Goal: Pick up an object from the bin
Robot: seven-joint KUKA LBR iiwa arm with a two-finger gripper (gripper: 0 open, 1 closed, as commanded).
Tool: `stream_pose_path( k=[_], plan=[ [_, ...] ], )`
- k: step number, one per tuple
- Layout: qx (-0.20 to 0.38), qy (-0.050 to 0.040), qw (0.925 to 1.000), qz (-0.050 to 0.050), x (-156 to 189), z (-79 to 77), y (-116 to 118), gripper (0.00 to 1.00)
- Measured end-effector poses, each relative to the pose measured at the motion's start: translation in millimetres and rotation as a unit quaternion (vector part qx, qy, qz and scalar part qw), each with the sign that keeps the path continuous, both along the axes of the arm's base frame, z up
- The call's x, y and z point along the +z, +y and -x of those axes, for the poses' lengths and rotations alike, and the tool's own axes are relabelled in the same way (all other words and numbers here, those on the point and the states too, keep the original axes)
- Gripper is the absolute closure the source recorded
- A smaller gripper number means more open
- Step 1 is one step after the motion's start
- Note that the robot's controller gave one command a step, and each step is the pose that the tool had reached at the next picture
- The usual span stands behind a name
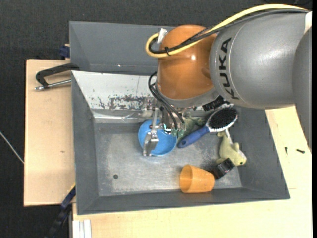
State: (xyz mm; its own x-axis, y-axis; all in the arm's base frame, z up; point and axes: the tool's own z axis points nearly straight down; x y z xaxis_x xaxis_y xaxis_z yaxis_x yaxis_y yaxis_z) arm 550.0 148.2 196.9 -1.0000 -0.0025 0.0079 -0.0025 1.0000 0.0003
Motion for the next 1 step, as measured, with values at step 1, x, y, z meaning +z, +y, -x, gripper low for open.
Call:
stream_pose_path(
  k=[1],
  plan=[
    [0.036, -0.0015, 0.9994, 0.002, -56.9, -27.3, -74.0, 0.0]
  ],
)
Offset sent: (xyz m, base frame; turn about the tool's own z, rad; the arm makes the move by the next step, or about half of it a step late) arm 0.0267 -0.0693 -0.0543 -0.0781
